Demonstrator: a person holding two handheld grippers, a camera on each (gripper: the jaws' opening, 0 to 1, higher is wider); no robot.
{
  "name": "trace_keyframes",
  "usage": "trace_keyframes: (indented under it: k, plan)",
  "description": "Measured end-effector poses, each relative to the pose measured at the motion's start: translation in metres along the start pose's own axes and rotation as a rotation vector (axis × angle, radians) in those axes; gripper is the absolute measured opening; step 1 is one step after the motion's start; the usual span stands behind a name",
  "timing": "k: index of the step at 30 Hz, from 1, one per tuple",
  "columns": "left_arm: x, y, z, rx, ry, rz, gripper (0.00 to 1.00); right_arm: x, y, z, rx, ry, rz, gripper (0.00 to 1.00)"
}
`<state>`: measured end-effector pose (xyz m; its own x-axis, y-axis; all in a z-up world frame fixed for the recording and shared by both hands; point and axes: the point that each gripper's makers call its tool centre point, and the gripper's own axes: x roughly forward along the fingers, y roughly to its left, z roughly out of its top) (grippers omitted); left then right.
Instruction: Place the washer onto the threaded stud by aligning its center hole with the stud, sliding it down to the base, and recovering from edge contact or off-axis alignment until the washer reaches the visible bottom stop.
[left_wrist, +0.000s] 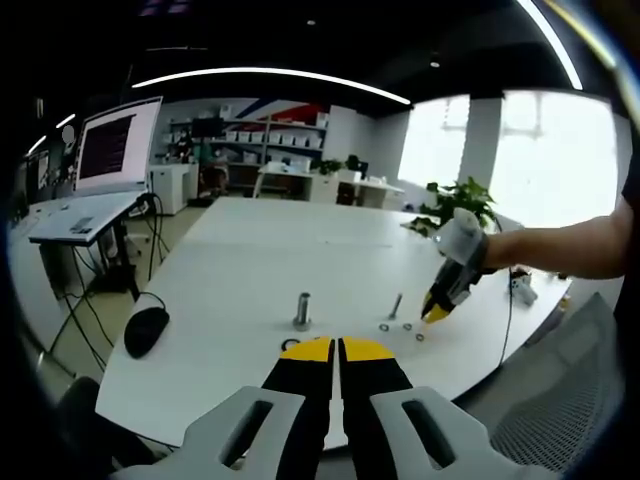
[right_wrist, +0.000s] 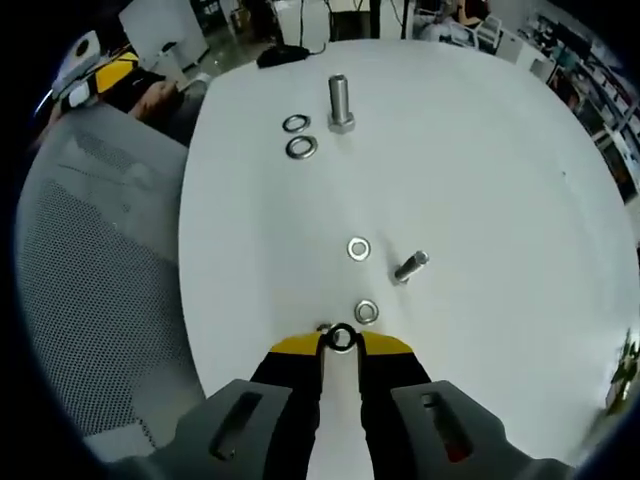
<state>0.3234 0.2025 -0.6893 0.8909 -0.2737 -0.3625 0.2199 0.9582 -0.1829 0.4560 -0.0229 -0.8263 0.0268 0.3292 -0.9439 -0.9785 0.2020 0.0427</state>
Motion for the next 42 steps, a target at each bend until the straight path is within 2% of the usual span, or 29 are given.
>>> trace_keyframes:
  k: [8,16,28,42]
  plan:
    - [0.0,0.0,0.001,-0.001,-0.005,0.0,0.0,-0.016,-0.006,0.014,-0.033,-0.011,-0.009,0.15]
    - [0.0,0.0,0.001,-0.001,-0.007,0.0,0.0,-0.025,-0.01,0.018,-0.088,0.017,-0.004,0.15]
    - [-0.001,0.0,0.001,-0.002,-0.009,0.0,0.0,-0.037,-0.021,0.03,-0.156,0.021,-0.019,0.15]
    - [0.0,0.0,0.001,-0.004,-0.011,0.001,0.0,-0.028,-0.031,0.041,-0.155,0.008,-0.058,0.15]
